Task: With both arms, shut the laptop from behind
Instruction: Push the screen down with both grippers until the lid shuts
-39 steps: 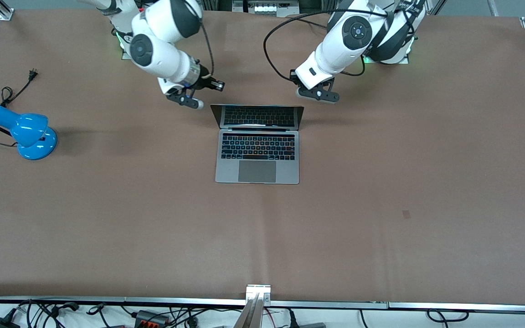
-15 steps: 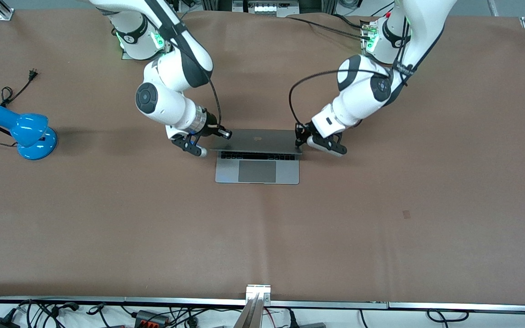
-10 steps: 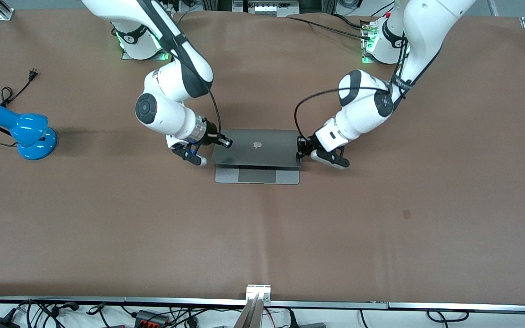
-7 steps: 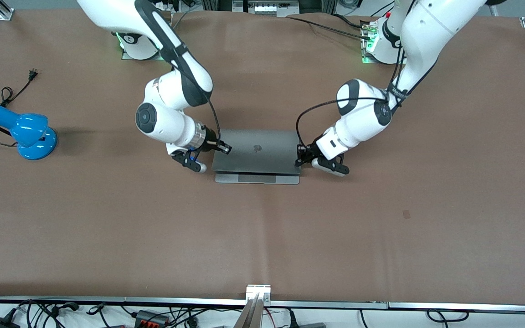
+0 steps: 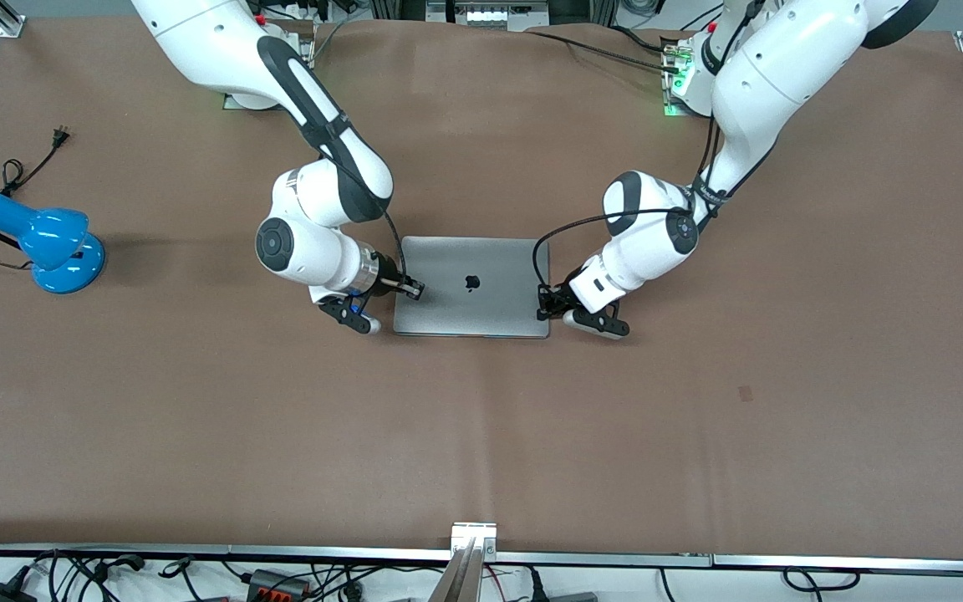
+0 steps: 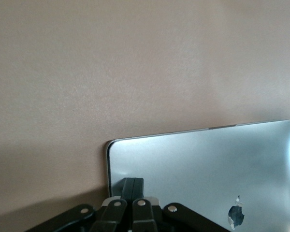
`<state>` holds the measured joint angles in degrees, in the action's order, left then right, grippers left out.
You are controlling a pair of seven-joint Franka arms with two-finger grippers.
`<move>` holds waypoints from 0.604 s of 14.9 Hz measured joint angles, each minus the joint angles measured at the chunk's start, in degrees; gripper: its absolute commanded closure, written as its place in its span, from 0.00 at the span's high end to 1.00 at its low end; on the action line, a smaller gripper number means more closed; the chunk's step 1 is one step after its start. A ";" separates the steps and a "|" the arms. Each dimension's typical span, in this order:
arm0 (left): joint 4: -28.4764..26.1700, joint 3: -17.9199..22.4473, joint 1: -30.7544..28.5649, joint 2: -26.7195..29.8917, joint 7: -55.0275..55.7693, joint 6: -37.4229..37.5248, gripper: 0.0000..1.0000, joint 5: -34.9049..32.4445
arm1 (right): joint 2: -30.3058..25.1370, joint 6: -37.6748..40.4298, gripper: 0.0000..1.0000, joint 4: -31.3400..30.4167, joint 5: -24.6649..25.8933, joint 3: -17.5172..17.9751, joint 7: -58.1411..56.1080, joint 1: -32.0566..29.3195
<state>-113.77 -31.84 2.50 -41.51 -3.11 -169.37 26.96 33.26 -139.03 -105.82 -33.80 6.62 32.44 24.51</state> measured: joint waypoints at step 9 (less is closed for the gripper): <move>0.30 0.01 0.02 -0.18 -0.28 -0.07 0.01 0.00 | 3.86 -5.05 0.00 0.69 1.85 0.05 -0.20 -0.01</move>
<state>-113.47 -31.83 2.52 -41.68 -3.39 -169.44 26.96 37.13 -144.09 -105.12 -31.95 6.67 32.23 24.50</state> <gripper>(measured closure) 0.991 0.991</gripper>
